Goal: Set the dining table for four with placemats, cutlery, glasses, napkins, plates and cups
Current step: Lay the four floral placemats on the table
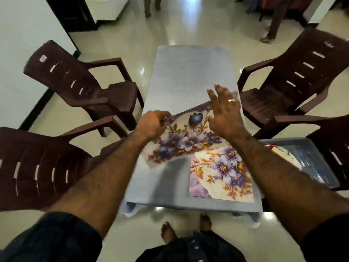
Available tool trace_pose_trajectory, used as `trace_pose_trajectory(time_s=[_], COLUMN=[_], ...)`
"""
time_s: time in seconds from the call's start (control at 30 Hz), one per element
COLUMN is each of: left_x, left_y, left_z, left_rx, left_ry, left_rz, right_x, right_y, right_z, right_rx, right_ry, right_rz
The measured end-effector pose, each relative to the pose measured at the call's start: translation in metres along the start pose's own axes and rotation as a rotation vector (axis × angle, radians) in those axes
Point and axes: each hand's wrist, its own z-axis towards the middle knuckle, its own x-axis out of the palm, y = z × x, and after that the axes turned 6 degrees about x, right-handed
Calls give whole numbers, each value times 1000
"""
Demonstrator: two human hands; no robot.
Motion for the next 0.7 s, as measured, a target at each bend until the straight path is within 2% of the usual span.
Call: trace_pose_trajectory(time_s=[0.1,0.23,0.3,0.4,0.47,0.57,0.63,0.67,0.7], left_x=[-16,-4,5,7,6,10,20,28,36], left_y=[-8,-2,-1,-1,1,1,2,5,6], left_z=[18,15,13,13,12,0,-13,-18,-24], left_rx=[63,-16,-16,-19,-21,-96,-265,-378,-497], left_ry=[117,218,241,212,94,-333,-595,-663,-665], left_rz=[156,300,336,361,366,427,407,354,248], right_x=[-18,-14,-9,-4,-4,-8,-6,-1,5], right_y=[2,10,14,19,20,15,7,2,-2], right_z=[25,30,22,22,27,34,38,40,40], right_rx=[-148,-133,-112,-157,-177,-65,108,205,298], right_ry=[80,494,547,515,474,394,336,320,323], right_rz=[-155,-66,-63,-43,-32,73,289,454,618])
